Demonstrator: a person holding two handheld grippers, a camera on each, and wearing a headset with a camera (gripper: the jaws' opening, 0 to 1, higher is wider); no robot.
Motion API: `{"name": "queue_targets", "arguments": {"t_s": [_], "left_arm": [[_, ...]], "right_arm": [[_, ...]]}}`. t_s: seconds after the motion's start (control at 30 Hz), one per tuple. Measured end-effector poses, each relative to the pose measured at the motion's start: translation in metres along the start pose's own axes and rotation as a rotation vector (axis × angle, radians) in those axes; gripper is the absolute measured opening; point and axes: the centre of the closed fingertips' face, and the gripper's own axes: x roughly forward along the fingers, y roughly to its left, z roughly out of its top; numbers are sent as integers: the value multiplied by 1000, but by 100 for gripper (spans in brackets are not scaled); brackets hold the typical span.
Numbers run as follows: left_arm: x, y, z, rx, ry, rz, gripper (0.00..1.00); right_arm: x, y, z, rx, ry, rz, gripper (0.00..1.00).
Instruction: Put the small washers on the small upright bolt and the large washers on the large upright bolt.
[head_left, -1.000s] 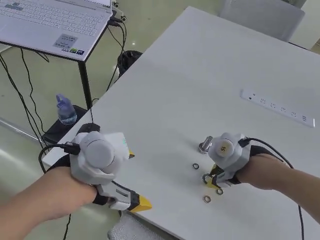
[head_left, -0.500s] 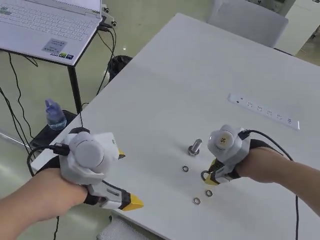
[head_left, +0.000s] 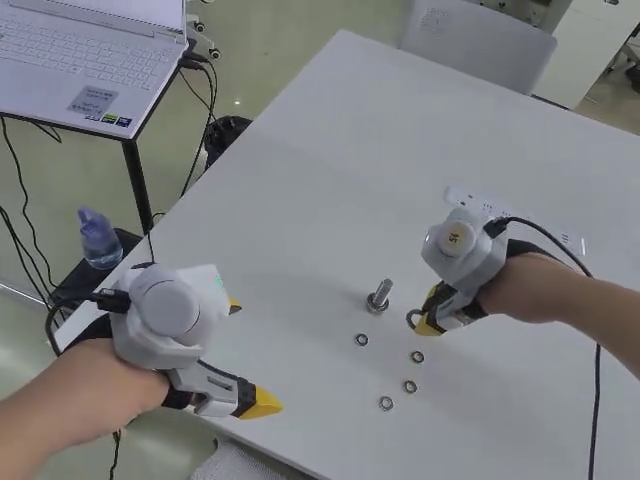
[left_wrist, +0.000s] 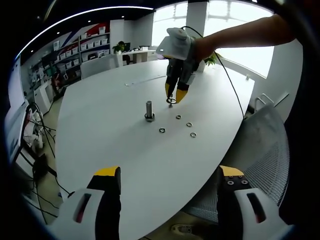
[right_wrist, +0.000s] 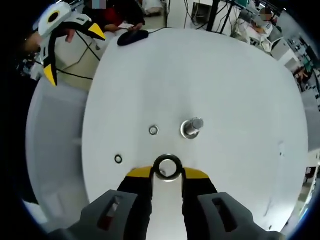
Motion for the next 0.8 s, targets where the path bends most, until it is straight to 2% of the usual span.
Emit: {"name": "queue_targets", "arguments": {"t_s": [0.17, 0.37, 0.5, 0.8], "left_arm": [[0, 1, -1, -1, 1, 6, 80], [2, -1, -4, 1, 13, -2, 80], [1, 0, -4, 3, 15, -2, 79], [-3, 8, -4, 2, 14, 11, 80]], "right_arm": [[-5, -9, 3, -11, -4, -12, 21], [-6, -13, 6, -10, -7, -6, 21], [-6, -15, 10, -25, -8, -21, 21], [-9, -13, 30, -7, -32, -15, 21]]}}
